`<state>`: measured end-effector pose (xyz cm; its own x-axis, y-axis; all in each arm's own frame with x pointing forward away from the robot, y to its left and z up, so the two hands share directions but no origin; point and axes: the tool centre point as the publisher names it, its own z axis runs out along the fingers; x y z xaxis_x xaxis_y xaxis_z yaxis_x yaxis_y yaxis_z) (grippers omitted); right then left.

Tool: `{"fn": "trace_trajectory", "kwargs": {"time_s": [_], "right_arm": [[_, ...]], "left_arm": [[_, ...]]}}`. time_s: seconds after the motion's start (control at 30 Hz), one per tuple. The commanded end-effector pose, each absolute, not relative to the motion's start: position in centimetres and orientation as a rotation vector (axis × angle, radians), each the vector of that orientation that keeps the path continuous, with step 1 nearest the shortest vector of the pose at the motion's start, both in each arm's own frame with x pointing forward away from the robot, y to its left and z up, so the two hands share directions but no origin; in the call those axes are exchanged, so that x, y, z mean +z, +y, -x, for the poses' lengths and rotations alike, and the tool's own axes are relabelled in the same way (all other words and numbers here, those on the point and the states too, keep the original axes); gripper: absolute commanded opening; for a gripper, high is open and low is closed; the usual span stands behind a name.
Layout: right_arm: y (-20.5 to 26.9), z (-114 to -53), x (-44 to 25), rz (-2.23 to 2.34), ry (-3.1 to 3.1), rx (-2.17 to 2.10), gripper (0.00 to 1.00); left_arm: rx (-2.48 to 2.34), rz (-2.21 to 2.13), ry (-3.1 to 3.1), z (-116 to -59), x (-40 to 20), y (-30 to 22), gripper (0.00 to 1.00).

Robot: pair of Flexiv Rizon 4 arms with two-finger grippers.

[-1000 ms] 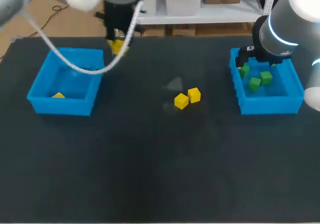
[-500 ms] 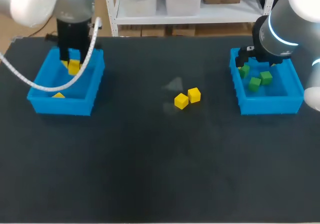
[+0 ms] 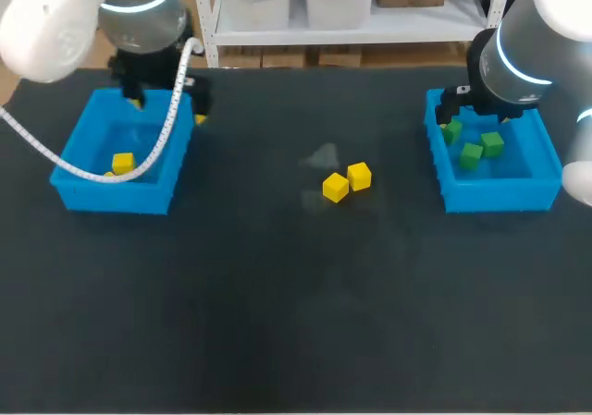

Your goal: Put the green cubes in the right bin and the yellow cubes in the left bin.

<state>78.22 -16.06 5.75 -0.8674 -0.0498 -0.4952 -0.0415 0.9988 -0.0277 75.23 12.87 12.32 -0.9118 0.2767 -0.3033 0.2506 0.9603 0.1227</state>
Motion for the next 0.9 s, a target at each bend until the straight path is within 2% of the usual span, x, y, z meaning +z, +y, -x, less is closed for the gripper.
{"fn": "trace_trajectory", "kwargs": {"time_s": [0.03,0.33,0.67,0.9], "right_arm": [[-16.0,-78.1,5.7,0.061,2.616,-0.025,1.0],[-16.0,-78.1,5.7,0.061,2.616,-0.025,1.0],[-16.0,-78.1,5.7,0.061,2.616,-0.025,1.0],[-16.0,-78.1,5.7,0.061,2.616,-0.025,1.0]], "left_arm": [[0.072,-0.574,2.741,-74.4,12.9,8.9,1.0],[-0.009,-1.058,2.724,-71.1,12.1,-0.9,1.0],[0.004,-1.2,2.842,-68.9,7.9,-6.0,1.0],[0.024,-1.213,2.881,-69.3,6.1,-8.0,1.0]]}}
